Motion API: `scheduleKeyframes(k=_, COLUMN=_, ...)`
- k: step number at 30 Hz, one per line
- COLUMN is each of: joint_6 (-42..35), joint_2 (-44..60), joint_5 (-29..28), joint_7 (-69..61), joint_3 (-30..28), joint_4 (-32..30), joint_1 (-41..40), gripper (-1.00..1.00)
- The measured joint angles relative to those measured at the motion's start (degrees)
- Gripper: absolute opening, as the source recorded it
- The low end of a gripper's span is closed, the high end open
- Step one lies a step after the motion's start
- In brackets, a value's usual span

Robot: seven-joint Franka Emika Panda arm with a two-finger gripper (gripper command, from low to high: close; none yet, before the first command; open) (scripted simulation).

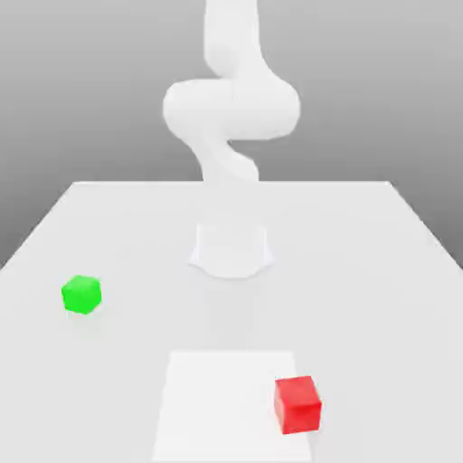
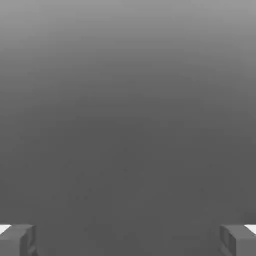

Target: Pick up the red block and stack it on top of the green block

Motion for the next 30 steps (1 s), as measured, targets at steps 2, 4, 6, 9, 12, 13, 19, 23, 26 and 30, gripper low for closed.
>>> scheduleKeyframes(k=2, joint_6=2.02, joint_2=4.43, joint_5=-0.21, joint_7=0.27, joint_3=0.75, joint_4=-1.38, joint_1=0.16, gripper=0.00)
scheduleKeyframes(k=4, joint_6=3.94, joint_2=8.65, joint_5=-0.44, joint_7=0.55, joint_3=1.44, joint_4=-2.70, joint_1=0.34, gripper=0.00)
scheduleKeyframes(k=6, joint_6=5.84, joint_2=12.82, joint_5=-0.67, joint_7=0.83, joint_3=2.11, joint_4=-4.00, joint_1=0.53, gripper=0.00)
scheduleKeyframes(k=9, joint_6=8.68, joint_2=19.05, joint_5=-1.06, joint_7=1.27, joint_3=3.06, joint_4=-5.95, joint_1=0.86, gripper=0.00)
scheduleKeyframes(k=12, joint_6=11.51, joint_2=25.29, joint_5=-1.46, joint_7=1.73, joint_3=3.94, joint_4=-7.90, joint_1=1.28, gripper=0.00)
scheduleKeyframes(k=13, joint_6=12.46, joint_2=27.37, joint_5=-1.59, joint_7=1.87, joint_3=4.22, joint_4=-8.54, joint_1=1.42, gripper=0.00)
scheduleKeyframes(k=19, joint_6=18.13, joint_2=39.82, joint_5=-2.20, joint_7=2.65, joint_3=5.56, joint_4=-12.44, joint_1=2.97, gripper=0.00)
scheduleKeyframes(k=23, joint_6=22.27, joint_2=48.10, joint_5=-2.36, joint_7=2.95, joint_3=5.80, joint_4=-14.61, joint_1=4.06, gripper=0.00)
scheduleKeyframes(k=26, joint_6=27.13, joint_2=54.33, joint_5=-3.91, joint_7=4.15, joint_3=4.78, joint_4=-14.12, joint_1=4.86, gripper=0.00)
scheduleKeyframes(k=30, joint_6=31.52, joint_2=59.60, joint_5=-5.40, joint_7=5.26, joint_3=3.40, joint_4=-13.37, joint_1=5.94, gripper=-1.00)
